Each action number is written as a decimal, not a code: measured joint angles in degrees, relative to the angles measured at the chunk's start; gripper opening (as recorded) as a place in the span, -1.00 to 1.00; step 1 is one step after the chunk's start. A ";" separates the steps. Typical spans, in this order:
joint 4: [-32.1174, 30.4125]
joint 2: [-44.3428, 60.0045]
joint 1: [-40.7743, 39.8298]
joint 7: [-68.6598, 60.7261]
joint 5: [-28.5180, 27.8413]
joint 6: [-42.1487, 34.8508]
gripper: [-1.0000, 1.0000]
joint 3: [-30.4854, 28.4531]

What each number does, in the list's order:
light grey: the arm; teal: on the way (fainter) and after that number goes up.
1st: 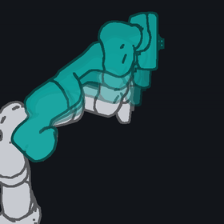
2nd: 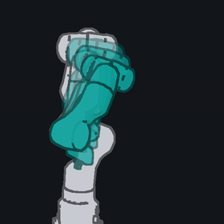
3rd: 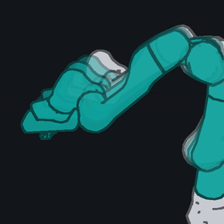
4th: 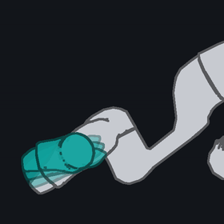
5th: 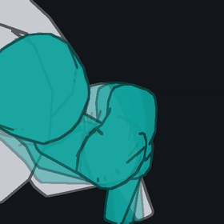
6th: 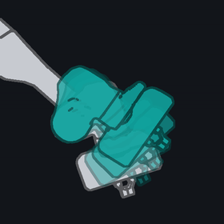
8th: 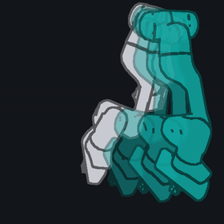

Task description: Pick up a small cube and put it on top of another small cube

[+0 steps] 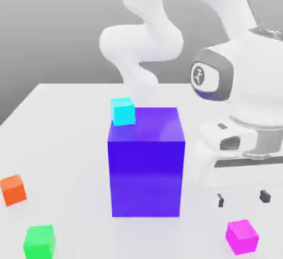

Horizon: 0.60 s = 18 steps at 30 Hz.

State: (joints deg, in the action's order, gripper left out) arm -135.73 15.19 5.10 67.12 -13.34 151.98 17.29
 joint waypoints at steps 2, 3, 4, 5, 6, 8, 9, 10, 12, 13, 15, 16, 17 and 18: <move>0.06 3.95 1.09 0.87 -0.38 2.00 0.00 -0.03; 0.42 6.01 1.85 1.61 -1.25 3.40 0.00 -0.80; 0.86 8.11 2.64 2.47 -2.34 4.89 0.00 -1.73; 1.33 10.21 3.62 3.29 -3.39 6.45 0.00 -2.89; 1.79 12.23 4.59 4.07 -4.43 7.95 -1.00 -4.07; 1.79 12.23 4.59 4.07 -4.43 7.96 -1.00 -4.07; 1.79 12.23 4.59 4.08 -4.44 7.98 -1.00 -4.06; 1.79 12.23 4.58 4.09 -4.44 8.00 -1.00 -4.06; 2.02 13.24 5.08 4.49 -4.96 8.77 -1.00 -4.65; 1.89 12.69 4.80 4.26 -4.66 8.35 -1.00 -4.30; 1.13 9.60 3.68 2.83 -2.70 6.07 -1.00 -2.78; 0.66 7.66 2.98 1.93 -1.51 4.63 -1.00 -1.83; 0.17 5.63 2.33 0.99 -0.26 3.11 -1.00 -0.93; -0.06 4.18 1.10 0.70 0.95 1.90 -1.00 -1.11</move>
State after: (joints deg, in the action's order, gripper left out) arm -135.79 19.37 6.20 67.81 -12.39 153.88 16.18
